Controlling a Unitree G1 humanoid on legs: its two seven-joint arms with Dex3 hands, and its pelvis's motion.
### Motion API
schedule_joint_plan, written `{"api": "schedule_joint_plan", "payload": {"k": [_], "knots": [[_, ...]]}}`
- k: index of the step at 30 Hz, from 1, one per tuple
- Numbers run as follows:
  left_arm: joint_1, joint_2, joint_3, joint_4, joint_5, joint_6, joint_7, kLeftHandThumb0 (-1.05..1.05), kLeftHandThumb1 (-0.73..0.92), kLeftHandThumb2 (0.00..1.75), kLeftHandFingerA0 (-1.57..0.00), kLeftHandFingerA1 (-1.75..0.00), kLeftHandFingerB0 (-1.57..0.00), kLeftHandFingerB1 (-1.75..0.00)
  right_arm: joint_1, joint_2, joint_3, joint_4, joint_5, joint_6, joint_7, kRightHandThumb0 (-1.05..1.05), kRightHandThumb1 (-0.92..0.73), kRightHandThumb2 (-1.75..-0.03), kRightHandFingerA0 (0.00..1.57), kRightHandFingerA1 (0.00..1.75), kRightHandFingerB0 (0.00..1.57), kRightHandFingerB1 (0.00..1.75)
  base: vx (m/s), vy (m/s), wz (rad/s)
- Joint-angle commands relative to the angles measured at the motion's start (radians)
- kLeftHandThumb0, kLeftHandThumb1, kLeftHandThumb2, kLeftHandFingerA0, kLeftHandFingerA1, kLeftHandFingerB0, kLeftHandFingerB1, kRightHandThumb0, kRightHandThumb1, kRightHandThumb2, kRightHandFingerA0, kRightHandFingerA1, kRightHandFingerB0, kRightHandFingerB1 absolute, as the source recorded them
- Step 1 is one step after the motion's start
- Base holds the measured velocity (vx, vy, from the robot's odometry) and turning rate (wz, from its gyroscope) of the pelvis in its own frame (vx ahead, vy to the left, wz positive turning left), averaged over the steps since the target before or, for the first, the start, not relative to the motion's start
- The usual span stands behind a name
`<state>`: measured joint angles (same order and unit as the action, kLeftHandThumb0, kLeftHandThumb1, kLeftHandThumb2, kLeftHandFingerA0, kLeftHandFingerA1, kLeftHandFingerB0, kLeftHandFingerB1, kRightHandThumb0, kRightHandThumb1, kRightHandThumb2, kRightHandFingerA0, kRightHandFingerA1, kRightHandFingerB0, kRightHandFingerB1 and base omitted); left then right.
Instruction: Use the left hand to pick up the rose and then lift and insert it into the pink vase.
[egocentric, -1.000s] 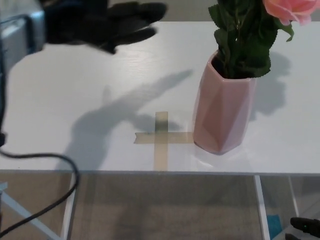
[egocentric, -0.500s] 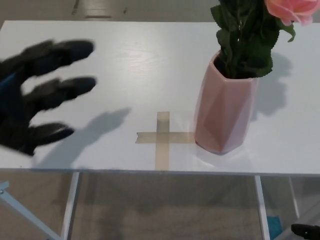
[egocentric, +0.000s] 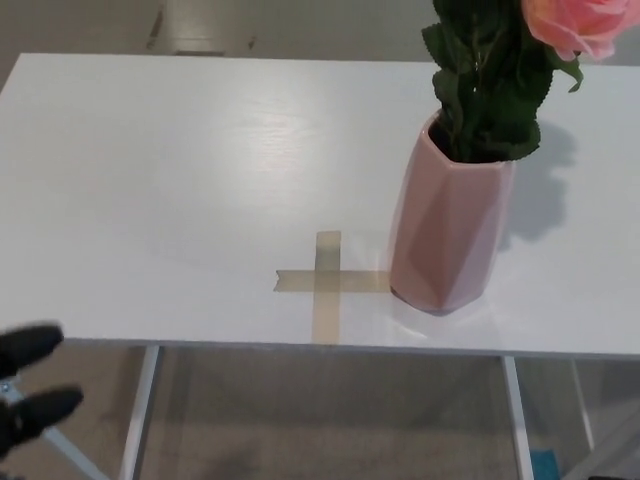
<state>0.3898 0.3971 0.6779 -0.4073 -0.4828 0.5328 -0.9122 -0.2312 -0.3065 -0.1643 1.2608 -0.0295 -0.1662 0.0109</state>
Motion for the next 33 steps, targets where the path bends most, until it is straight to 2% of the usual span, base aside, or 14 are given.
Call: {"api": "schedule_joint_plan", "payload": {"k": [1,3,4,5,7,8,16,17,19,20,21,31,32,33], "knots": [[0.142,-0.081,-0.100,0.395,0.236,-0.464,0.042,-0.55,0.54,0.57,-0.23,-0.33,-0.18,-0.28,0.071,-0.001,0.016,0.031,-0.020,0.008,-0.030,-0.33,-0.61,-0.58,0.68,0.48,0.56,0.42,0.00,0.000,0.00],[0.126,-0.111,-0.119,0.496,0.271,-0.416,0.172,-0.58,0.58,0.58,-0.18,-0.31,-0.19,-0.28,0.099,0.001,0.021,0.032,-0.026,-0.003,-0.033,-0.33,-0.61,-0.58,0.68,0.48,0.56,0.42,0.00,0.000,0.00],[0.083,-0.130,-0.130,0.575,0.292,-0.365,0.281,-0.33,0.40,0.95,-0.01,-0.49,0.00,-0.45,0.113,0.000,0.023,0.031,-0.028,-0.011,-0.035,-0.33,-0.61,-0.58,0.67,0.48,0.55,0.42,0.00,0.000,0.00],[0.020,-0.138,-0.147,0.678,0.326,-0.323,0.401,-0.33,0.41,0.96,-0.01,-0.49,0.00,-0.46,0.125,0.000,0.024,0.031,-0.028,-0.018,-0.036,-0.33,-0.61,-0.58,0.67,0.48,0.55,0.42,0.00,0.000,0.00],[-0.035,-0.123,-0.170,0.781,0.351,-0.307,0.470,-0.34,0.40,0.95,-0.01,-0.49,0.00,-0.46,0.133,0.000,0.025,0.031,-0.027,-0.020,-0.033,-0.33,-0.61,-0.58,0.67,0.48,0.54,0.42,0.00,0.000,0.00],[-0.075,-0.103,-0.188,0.853,0.365,-0.299,0.496,-0.63,0.63,0.60,-0.12,-0.28,-0.16,-0.27,0.134,0.000,0.028,0.032,-0.031,-0.020,-0.038,-0.34,-0.61,-0.58,0.68,0.48,0.54,0.42,0.00,0.000,0.00],[-0.229,-0.038,-0.125,1.325,0.276,-0.288,0.603,-0.65,0.46,0.76,-0.05,-0.25,-0.18,-0.40,0.232,0.008,0.062,0.030,-0.056,-0.053,-0.044,-0.38,-0.61,-0.57,0.63,0.46,0.53,0.41,0.00,0.000,0.00],[-0.222,-0.047,-0.114,1.347,0.266,-0.312,0.612,-0.34,0.36,0.92,-0.01,-0.51,0.00,-0.44,0.244,0.010,0.065,0.028,-0.056,-0.060,-0.041,-0.38,-0.60,-0.58,0.63,0.47,0.53,0.41,0.00,0.000,0.00],[-0.209,-0.062,-0.111,1.360,0.265,-0.344,0.620,-0.33,0.36,0.92,-0.01,-0.51,0.00,-0.45,0.257,0.006,0.067,0.023,-0.053,-0.067,-0.034,-0.39,-0.61,-0.58,0.63,0.47,0.53,0.41,0.00,0.000,0.00],[-0.202,-0.071,-0.112,1.364,0.266,-0.362,0.628,-0.57,0.57,0.57,-0.07,-0.26,-0.21,-0.29,0.259,0.002,0.066,0.019,-0.050,-0.068,-0.030,-0.39,-0.61,-0.58,0.63,0.47,0.52,0.41,0.00,0.000,0.00],[-0.199,-0.070,-0.117,1.375,0.269,-0.383,0.624,-0.60,0.43,0.76,-0.03,-0.28,-0.12,-0.39,0.261,0.000,0.066,0.016,-0.046,-0.070,-0.026,-0.39,-0.61,-0.58,0.63,0.47,0.52,0.41,0.00,0.000,0.00],[-0.235,0.014,-0.271,1.480,0.384,-0.585,0.607,-0.61,0.57,0.60,-0.11,-0.28,-0.15,-0.25,0.202,0.003,0.047,0.017,-0.013,-0.044,-0.006,-0.39,-0.61,-0.58,0.61,0.46,0.51,0.40,0.00,0.000,0.00],[-0.228,0.023,-0.304,1.472,0.410,-0.616,0.601,-0.34,0.36,0.92,0.00,-0.48,0.00,-0.47,0.199,0.005,0.041,0.019,-0.006,-0.040,-0.005,-0.39,-0.61,-0.58,0.60,0.46,0.51,0.40,0.00,0.000,0.00],[-0.227,0.027,-0.318,1.473,0.417,-0.629,0.600,-0.34,0.36,0.92,0.00,-0.48,0.00,-0.47,0.199,0.006,0.039,0.020,-0.003,-0.038,-0.004,-0.39,-0.61,-0.58,0.60,0.46,0.51,0.40,0.00,0.000,0.00]]}}
